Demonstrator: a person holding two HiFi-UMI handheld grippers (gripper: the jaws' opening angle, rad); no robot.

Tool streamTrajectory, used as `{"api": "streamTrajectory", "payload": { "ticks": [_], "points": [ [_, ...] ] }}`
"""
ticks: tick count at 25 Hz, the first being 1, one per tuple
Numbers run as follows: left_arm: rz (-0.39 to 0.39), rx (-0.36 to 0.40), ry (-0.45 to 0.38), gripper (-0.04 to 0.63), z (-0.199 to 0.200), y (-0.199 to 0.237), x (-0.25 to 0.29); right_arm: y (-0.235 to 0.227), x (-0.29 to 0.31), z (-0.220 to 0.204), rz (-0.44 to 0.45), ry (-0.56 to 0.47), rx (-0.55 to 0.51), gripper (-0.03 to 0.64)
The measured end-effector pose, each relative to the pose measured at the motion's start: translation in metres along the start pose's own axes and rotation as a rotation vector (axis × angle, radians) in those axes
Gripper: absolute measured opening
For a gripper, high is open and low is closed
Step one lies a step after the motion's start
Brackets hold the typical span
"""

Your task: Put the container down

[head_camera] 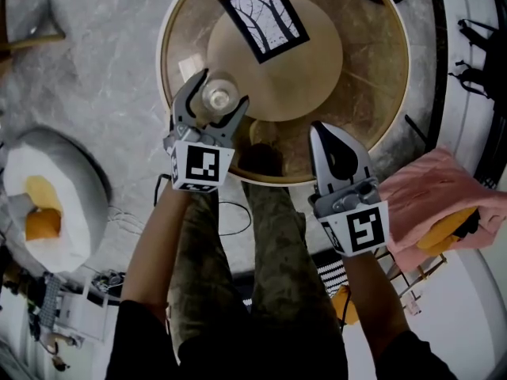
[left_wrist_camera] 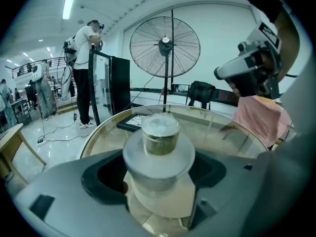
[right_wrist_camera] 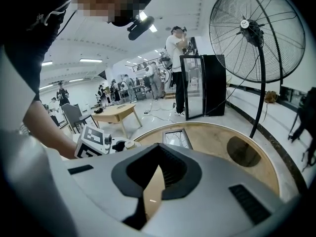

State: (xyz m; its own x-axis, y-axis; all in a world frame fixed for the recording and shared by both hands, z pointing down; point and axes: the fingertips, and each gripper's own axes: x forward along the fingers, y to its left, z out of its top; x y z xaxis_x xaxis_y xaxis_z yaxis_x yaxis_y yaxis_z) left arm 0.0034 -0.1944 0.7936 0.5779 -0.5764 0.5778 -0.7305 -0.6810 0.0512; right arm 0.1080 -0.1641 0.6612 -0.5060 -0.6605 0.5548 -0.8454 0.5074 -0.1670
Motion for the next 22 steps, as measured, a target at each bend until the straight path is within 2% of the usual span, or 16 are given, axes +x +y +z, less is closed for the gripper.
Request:
{"api": "streamTrajectory", "payload": {
  "ticks": [5, 11, 14, 18, 22],
  "points": [
    [-0.007, -0.032, -0.015, 0.365, 0.006, -0.004, -0.020, 0.002, -0.004, 0.007, -0.005, -0.007, 0.013, 0.020],
    [-0.004, -0.046, -0.052, 0.365, 0.036, -0.011, -0.068, 0.008, -0.027, 0.039, -0.036, -0.042, 0.034, 0.020],
    [0.006, -0.090, -0.065, 0.365, 0.055, -0.015, -0.091, 0.009, -0.039, 0.056, -0.049, -0.053, 0.038, 0.020],
    [0.029, -0.171, -0.134, 0.365, 0.096, -0.014, -0.127, 0.012, -0.057, 0.082, -0.071, -0.074, 0.047, 0.020],
    [0.029, -0.233, -0.204, 0.364, 0.142, -0.010, -0.162, 0.010, -0.079, 0.108, -0.149, -0.073, 0.054, 0.021]
  ]
}}
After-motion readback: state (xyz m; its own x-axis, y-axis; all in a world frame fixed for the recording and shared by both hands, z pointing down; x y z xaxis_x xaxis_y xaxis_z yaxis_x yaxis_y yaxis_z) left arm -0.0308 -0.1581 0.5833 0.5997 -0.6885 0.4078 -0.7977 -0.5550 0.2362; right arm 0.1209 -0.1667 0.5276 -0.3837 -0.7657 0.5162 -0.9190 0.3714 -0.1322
